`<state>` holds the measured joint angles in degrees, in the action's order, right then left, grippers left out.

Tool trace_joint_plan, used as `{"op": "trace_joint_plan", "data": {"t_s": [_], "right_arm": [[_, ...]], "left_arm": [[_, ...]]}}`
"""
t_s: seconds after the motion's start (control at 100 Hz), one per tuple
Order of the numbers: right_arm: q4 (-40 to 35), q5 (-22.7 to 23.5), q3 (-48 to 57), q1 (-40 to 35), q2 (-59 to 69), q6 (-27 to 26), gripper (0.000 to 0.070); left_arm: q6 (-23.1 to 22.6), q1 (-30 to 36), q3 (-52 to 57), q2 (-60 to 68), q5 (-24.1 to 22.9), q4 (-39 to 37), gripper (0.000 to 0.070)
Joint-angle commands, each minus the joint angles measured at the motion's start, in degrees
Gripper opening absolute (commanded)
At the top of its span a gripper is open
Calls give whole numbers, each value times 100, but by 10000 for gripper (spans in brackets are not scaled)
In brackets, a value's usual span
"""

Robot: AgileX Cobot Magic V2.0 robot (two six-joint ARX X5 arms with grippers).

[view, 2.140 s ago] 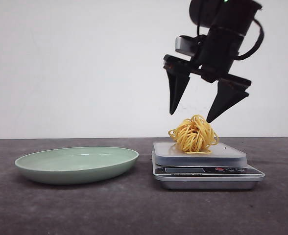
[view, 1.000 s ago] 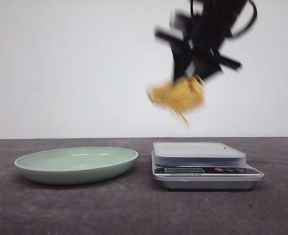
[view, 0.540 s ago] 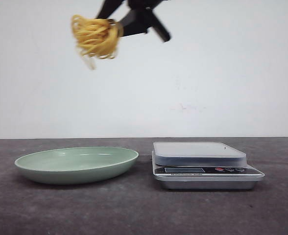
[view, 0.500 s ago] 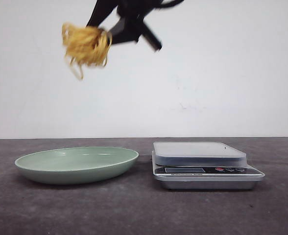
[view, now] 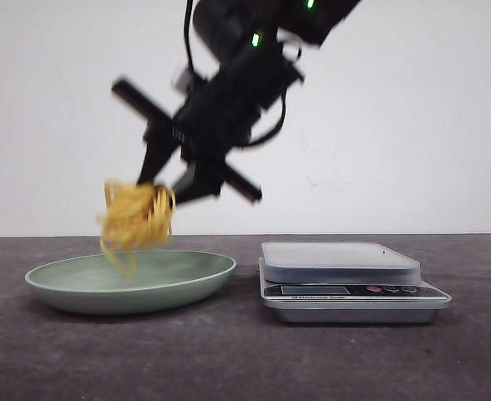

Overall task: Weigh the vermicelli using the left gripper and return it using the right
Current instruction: 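Lift the bundle with the right gripper and carry it over the plate, then lower the bundle onto the plate, open the right gripper, withdraw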

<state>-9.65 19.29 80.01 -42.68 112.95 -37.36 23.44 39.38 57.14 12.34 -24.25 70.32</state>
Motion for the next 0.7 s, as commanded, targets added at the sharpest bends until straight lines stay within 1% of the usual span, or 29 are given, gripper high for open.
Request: {"op": "trace_joint_plan", "data": {"t_s": [0.0,0.18,0.23,0.27,0.36,0.39,0.56,0.69], "right_arm": [[129,17,114,-96,199,-103,4],[157,15,114,-144,398,-146,6],[175,-26,114,-146,398,-144,31],[216,-24,114,-144,398,-144,110],[382,2,114,-144,398,-146,364],[437,26,114,-144,396,-146,413],[535,2,157,-68,284,-90,419],[361,-109,157,103,-94,221,418]], "left_arm": [[22,24,87,-4,-15,-48,261],[22,24,87,-4,-15,-48,261],[22,24,87,-4,-15,-48,261],[20,24,85,-4,-15,-46,261],[20,24,87,-4,-15,-48,261],[20,24,87,-4,-15,-46,261],[15,24,87,-4,-15,-46,261],[13,24,87,-4,-15,-46,261]]}}
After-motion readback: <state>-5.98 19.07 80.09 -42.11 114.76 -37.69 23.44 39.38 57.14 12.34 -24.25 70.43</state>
